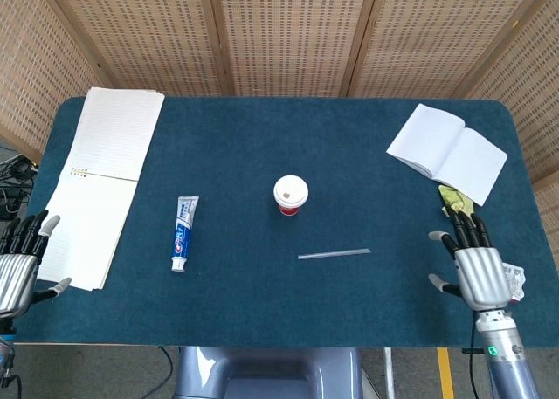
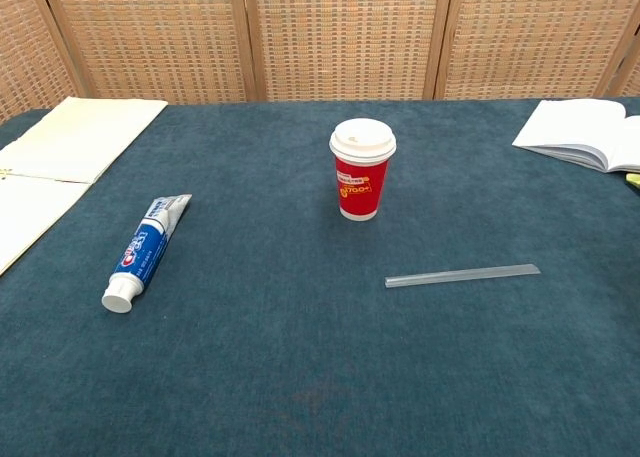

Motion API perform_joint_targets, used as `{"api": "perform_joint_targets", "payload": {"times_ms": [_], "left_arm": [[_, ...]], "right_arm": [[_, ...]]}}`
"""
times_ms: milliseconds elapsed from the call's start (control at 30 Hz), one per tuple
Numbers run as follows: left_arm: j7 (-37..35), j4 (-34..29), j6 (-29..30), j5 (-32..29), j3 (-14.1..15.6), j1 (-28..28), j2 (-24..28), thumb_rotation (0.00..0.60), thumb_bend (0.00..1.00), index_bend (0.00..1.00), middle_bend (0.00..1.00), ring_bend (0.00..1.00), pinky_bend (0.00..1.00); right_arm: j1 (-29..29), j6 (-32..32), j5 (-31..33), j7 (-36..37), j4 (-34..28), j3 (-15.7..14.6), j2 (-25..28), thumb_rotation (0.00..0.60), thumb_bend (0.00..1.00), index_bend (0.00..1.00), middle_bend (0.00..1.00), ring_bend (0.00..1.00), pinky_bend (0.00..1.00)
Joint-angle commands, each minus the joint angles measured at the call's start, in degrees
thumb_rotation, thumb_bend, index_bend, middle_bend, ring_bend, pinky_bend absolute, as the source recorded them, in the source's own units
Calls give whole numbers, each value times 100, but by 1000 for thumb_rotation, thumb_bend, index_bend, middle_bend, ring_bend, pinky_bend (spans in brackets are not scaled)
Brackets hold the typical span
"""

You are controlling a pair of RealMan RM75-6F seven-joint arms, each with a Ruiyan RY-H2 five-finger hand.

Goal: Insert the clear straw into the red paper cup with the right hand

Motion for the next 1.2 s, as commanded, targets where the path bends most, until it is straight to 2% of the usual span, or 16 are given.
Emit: {"api": "perform_joint_targets", "payload": {"times_ms": [33, 300, 433, 567, 867, 1200], "left_arm": [[-74, 49, -82, -40, -5, -31, -3, 600, 130, 0, 0, 0, 0], [-297, 151, -243, -110, -13, -95, 15, 600, 130, 0, 0, 0, 0], [-371, 179, -292, -109, -6, -119, 17, 600, 130, 0, 0, 0, 0], [-457, 214, -344, -142, -8, -137, 22, 600, 130, 0, 0, 0, 0], [-584, 269, -427, -210, -18, -167, 29, 600, 130, 0, 0, 0, 0], [-580, 292, -515, -277, -21, -203, 15, 600, 130, 0, 0, 0, 0]], "right_arm": [[604, -648, 460, -696, -215, 335, -632, 600, 152, 422, 49, 0, 0], [1251, -1220, 1293, -1388, 90, 603, -1598, 600, 217, 474, 92, 0, 0], [1431, -1369, 1541, -1542, 287, 614, -1893, 600, 302, 489, 98, 0, 0], [1575, -1464, 1730, -1626, 547, 591, -2183, 600, 340, 490, 100, 0, 0], [1795, -1655, 2027, -1521, 1076, 570, -2625, 600, 434, 514, 113, 0, 0], [1893, -1760, 2121, -1357, 1462, 423, -2910, 600, 448, 507, 113, 0, 0]]}}
